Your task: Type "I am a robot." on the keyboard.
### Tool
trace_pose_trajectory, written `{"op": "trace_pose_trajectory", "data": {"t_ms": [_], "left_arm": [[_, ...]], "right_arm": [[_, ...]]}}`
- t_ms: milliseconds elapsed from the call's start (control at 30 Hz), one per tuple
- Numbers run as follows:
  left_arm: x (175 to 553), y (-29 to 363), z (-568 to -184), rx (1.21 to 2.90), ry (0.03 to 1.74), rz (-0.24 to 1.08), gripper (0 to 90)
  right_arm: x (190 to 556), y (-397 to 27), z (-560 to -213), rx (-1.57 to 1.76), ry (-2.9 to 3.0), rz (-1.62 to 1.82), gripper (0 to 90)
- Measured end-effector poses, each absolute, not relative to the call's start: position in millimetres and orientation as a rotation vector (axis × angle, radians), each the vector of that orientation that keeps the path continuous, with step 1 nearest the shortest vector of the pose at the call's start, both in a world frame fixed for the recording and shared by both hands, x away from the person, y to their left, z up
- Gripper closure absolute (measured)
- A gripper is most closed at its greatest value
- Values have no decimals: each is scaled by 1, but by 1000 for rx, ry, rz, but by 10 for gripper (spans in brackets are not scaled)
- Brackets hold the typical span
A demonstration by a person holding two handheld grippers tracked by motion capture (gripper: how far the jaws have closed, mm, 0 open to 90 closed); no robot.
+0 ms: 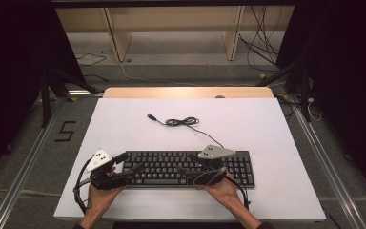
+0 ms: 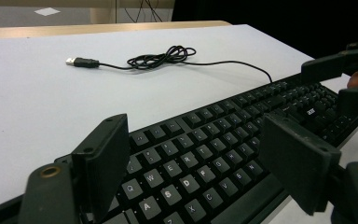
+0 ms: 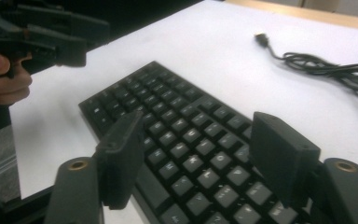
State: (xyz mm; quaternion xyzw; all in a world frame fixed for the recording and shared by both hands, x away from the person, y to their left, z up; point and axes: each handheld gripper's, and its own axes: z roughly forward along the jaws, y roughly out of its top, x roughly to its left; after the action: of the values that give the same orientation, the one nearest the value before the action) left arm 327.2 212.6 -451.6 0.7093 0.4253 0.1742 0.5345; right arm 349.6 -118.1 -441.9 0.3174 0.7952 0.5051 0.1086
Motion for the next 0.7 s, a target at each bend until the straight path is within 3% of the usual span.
{"op": "trace_pose_trajectory", "data": {"t_ms": [467, 567, 700], "left_arm": [[331, 211, -451, 1701, 1028, 409, 262], [332, 210, -451, 1712, 1029, 412, 294], [335, 208, -451, 1738, 1044, 416, 399]], "right_arm": [[346, -140, -432, 975, 2270, 1508, 297], [344, -145, -431, 983, 2260, 1512, 296], [342, -151, -431, 988, 2248, 1510, 296]]}}
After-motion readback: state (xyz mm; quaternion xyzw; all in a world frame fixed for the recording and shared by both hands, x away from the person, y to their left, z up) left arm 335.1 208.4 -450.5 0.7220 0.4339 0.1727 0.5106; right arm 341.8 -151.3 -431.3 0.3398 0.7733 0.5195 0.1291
